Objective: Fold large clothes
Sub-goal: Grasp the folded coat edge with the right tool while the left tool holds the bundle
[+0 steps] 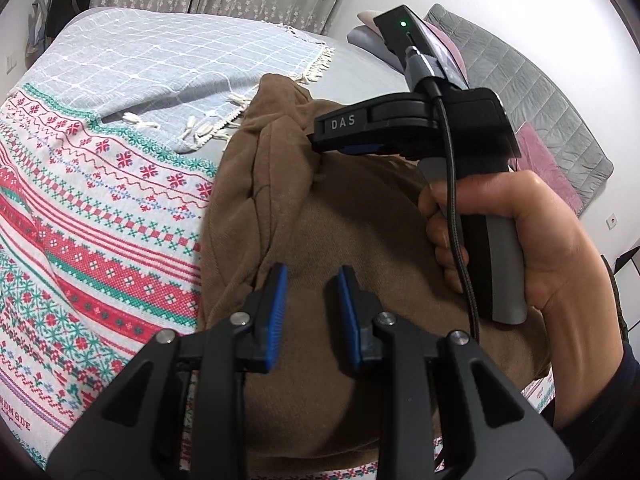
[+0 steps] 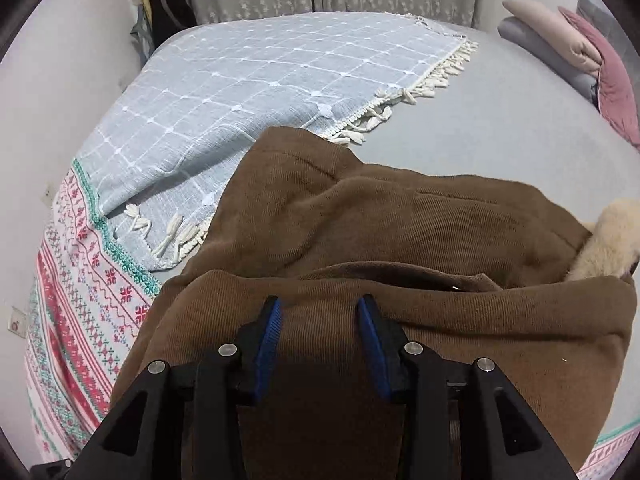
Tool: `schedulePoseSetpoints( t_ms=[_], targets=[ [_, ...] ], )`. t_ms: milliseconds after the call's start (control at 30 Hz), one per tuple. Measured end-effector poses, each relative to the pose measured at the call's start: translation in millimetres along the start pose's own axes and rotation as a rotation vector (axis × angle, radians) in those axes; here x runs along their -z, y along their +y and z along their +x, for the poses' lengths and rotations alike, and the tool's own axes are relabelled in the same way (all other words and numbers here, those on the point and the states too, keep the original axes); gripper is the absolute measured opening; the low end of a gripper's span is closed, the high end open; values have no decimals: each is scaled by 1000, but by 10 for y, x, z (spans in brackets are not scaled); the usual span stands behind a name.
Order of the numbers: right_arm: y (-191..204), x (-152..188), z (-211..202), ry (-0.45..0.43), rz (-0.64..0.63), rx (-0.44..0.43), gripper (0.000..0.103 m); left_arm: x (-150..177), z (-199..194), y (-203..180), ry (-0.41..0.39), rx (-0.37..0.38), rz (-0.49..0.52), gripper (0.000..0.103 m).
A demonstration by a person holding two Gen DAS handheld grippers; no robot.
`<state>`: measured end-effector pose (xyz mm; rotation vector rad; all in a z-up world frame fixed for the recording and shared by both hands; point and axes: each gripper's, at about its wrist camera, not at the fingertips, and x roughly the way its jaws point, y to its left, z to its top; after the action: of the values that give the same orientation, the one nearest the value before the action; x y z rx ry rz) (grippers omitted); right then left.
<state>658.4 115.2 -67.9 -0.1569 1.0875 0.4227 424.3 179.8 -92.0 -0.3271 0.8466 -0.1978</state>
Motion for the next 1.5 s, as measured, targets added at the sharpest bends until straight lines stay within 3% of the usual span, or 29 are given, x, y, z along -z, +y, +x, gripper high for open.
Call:
schedulePoseSetpoints(
  t_ms=[233,333,433,533,667,767,967,1100,1233,1367,1500],
  targets=[
    [65,88,-312,-66,-17,16,43,-22,66,16,19,4,-11,29],
    [-66,337,-747,-114,29,-70,59,-31,75,32,22,15,-20,30],
    [-232,657,-1015,-116,41,-74,61,-28,73,49,23,20,-22,30],
    [-408,1001,-1172,-98,28,-15,61,-25,77,56,21,19,-22,30],
    [-530,1285,-1201,-98,52,-43,61,-16,74,45,20,14,-8,29],
    [-375,1335,-1051,-78,-14,54,62,-11,87,35,21,4,-2,29],
    [-488,1337,-1005,-63,32,-6,62,-26,38,66,22,35,-21,28],
    [-442,1468,-1430,-101,38,-2,62,-73,-169,169,33,99,-69,28],
    [-397,1865,-1655,-81,29,-7,63,-38,-225,234,50,61,-59,30],
    [-543,2122,-1647,-67,59,-9,68,35,-162,289,72,73,-92,33],
    [-489,2235,-1485,-94,68,30,71,53,-143,198,67,25,-34,34]
  ],
)
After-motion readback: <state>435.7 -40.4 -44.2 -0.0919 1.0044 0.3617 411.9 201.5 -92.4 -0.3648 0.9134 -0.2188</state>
